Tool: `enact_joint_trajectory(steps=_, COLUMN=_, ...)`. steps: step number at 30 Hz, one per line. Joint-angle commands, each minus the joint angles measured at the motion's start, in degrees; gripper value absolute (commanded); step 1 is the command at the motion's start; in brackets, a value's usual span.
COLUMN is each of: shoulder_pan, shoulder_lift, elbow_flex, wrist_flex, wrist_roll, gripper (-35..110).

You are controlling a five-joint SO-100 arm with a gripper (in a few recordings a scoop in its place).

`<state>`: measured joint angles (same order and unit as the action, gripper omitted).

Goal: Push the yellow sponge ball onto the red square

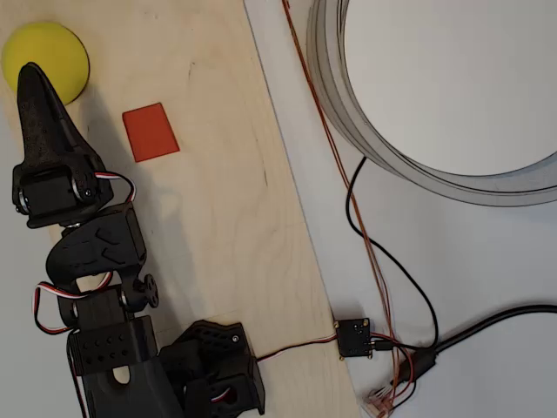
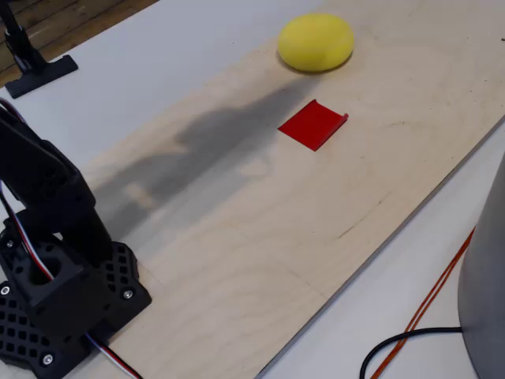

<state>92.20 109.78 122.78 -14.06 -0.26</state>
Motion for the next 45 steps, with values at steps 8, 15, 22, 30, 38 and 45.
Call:
enact_joint_trajectory(steps=8, shoulder_pan=-2.02, shoulder_lift=-21.18, elbow_flex=-3.52, wrist_flex=-1.49, wrist_roll=9.32, gripper=11)
enact_joint_trajectory(steps=15, shoulder_pan=-2.46, shoulder_lift=-22.41, elbow_flex=-12.04, wrist_flex=8.88, wrist_roll=8.00, gripper=12)
enact_joint_trajectory(steps=22, shoulder_pan=-3.34, shoulder_lift=-27.33, elbow_flex=-25.05, wrist_flex=20.48, wrist_roll=7.12, gripper=13)
enact_joint_trajectory(steps=30, shoulder_pan=-6.06, shoulder_lift=-36.12, elbow_flex=-41.13, wrist_flex=32.17, wrist_roll=5.36, gripper=16)
enact_joint_trajectory(steps=38, shoulder_pan=-8.96, shoulder_lift=-45.70, elbow_flex=-55.02, wrist_flex=40.25, wrist_roll=4.04, gripper=18)
enact_joint_trajectory(steps=45, shoulder_pan=-11.07, shoulder_lift=-52.21, elbow_flex=-63.28, wrist_flex=43.24, wrist_roll=4.22, gripper=18)
